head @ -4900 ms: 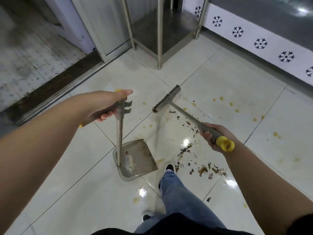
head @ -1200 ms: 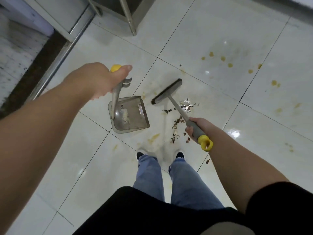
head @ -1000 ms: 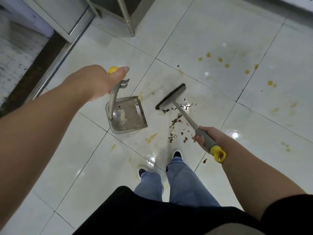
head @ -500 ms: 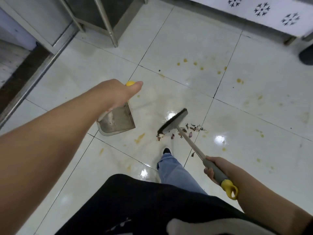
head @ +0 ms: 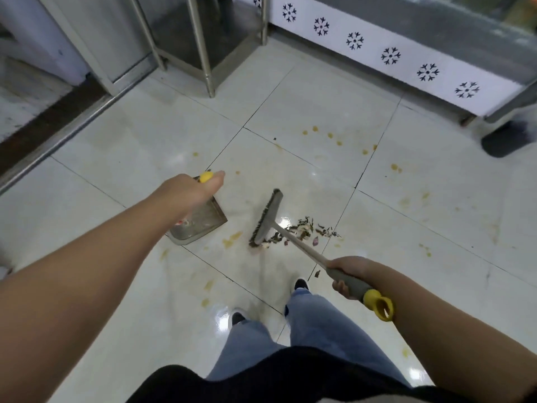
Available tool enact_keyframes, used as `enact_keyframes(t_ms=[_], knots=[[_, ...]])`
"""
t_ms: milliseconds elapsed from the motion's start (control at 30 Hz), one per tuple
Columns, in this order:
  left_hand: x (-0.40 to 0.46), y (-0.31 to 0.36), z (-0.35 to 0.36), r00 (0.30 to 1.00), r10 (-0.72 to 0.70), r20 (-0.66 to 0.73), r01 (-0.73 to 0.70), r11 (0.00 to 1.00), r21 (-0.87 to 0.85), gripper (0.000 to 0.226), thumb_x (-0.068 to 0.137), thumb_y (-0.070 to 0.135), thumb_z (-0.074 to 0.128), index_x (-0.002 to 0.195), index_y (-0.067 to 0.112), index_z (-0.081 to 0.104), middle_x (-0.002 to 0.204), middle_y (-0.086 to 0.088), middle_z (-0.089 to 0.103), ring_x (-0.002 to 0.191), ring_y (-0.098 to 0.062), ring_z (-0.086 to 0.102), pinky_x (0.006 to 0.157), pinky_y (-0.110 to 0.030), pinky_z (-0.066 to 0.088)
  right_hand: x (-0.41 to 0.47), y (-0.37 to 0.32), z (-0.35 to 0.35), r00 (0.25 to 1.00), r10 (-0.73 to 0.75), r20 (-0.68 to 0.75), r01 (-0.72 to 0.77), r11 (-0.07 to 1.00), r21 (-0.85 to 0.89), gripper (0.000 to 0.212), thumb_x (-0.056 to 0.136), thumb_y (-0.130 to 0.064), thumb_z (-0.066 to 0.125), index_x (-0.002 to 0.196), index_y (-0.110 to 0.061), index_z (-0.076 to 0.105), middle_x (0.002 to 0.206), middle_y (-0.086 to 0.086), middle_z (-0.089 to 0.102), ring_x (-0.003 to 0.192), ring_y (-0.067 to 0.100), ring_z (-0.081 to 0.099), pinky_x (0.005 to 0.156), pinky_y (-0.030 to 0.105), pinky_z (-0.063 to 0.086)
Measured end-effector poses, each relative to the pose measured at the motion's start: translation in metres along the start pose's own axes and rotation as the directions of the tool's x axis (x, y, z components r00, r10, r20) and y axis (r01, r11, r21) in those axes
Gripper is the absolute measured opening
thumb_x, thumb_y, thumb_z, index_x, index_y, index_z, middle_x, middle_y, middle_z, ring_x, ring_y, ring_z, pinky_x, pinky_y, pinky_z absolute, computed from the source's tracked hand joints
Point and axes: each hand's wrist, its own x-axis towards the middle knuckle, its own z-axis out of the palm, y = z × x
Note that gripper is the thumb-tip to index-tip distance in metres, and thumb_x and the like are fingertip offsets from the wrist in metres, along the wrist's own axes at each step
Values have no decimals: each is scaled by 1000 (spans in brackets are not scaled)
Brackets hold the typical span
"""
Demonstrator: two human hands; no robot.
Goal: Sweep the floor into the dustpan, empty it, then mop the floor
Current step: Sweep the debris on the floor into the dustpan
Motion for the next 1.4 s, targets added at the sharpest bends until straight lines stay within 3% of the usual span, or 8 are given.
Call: enact_keyframes(t_ms=[133, 267, 467, 633, 800, 933, 1033, 1400], knots=[[-21, 12, 20, 998, 15, -61, -12, 999, 47, 59, 79, 71, 38, 56, 17, 42, 37, 1, 45, 46, -19, 50, 51, -24, 29, 13, -26, 10, 998, 26, 61, -15, 985, -172, 16, 94, -19, 52, 95, -4, 46, 65, 8, 50, 32, 12, 46, 33, 15, 43], [-36, 30, 41, 997, -66, -41, 68, 996, 51, 52, 80, 69, 39, 70, 19, 52, 67, -3, 50, 64, -22, 49, 51, -25, 28, 28, -42, -10, 991, 78, 112, -24, 907, -420, 26, 99, -20, 38, 77, -7, 40, 39, 3, 42, 27, 11, 37, 29, 12, 31], [-41, 63, 50, 974, -220, -53, 218, 975, -44, 63, 73, 72, 46, 66, 11, 53, 57, -5, 45, 51, -21, 42, 51, -27, 31, 21, -79, -96, 995, 70, 65, -14, 777, -630, 31, 103, -23, 28, 73, -20, 32, 46, 4, 37, 36, 11, 31, 39, 19, 25], [-55, 70, 68, 972, -201, -119, 209, 976, 59, 66, 75, 76, 41, 60, 12, 46, 57, -2, 48, 53, -16, 48, 51, -26, 30, 10, -83, -141, 996, 87, 21, -61, 837, -544, 26, 100, -23, 39, 79, -8, 37, 30, 2, 36, 18, 10, 31, 25, 11, 26], [-76, 78, 89, 973, -207, -100, 221, 964, 149, 80, 71, 83, 33, 89, 7, 52, 66, 1, 53, 60, -9, 48, 49, -27, 29, 12, -77, -159, 998, 0, 64, 32, 867, -497, 27, 97, -25, 44, 76, -9, 40, 52, 4, 38, 29, 11, 35, 33, 20, 31], [-104, 70, 90, 979, -102, -176, 146, 955, 258, 65, 74, 80, 30, 58, 18, 43, 60, 1, 52, 57, -10, 47, 50, -25, 28, 2, -58, -173, 999, -21, -25, 8, 906, -423, 24, 91, -21, 57, 78, -6, 43, 62, 9, 44, 23, 14, 45, 30, 13, 38], [-127, 59, 89, 981, -37, -191, 95, 949, 300, 71, 73, 82, 29, 49, 17, 45, 55, 0, 52, 54, -12, 48, 49, -23, 26, -8, -33, -171, 994, -67, -85, 22, 895, -446, 24, 91, -19, 57, 78, -5, 42, 66, 10, 45, 40, 16, 46, 33, 13, 40], [-151, 50, 131, 996, -11, -87, 18, 996, 84, 67, 84, 71, 27, 56, 13, 44, 58, -5, 50, 52, -18, 47, 52, -25, 31, -45, 49, -201, 932, -186, -311, 25, 889, -457, 21, 94, -19, 56, 93, 0, 47, 72, 16, 53, 50, 20, 49, 33, 19, 41]])
